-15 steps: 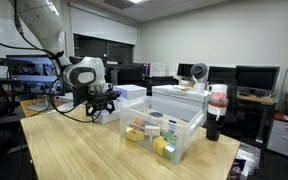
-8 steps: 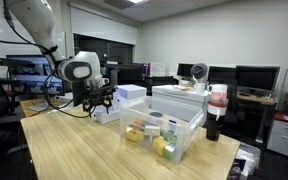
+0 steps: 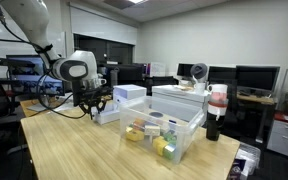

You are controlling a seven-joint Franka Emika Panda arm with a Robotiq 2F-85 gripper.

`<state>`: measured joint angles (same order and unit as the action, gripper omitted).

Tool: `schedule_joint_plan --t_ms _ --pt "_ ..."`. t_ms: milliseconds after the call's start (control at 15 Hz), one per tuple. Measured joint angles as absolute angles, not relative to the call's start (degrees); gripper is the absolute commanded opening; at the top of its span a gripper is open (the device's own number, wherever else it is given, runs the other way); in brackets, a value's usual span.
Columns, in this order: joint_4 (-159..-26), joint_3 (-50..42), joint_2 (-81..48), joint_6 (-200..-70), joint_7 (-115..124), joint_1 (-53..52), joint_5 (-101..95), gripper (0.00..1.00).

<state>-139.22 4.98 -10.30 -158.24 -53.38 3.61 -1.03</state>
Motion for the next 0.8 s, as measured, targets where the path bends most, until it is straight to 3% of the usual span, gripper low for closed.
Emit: schedule_joint_plan --t_ms 200,800 --pt "-139.22 4.78 -10.17 -157.83 -51.60 2.90 -2.15 0.00" --pt "-139.28 5.21 -9.62 -157.32 -50.65 1.92 -2.99 0.01"
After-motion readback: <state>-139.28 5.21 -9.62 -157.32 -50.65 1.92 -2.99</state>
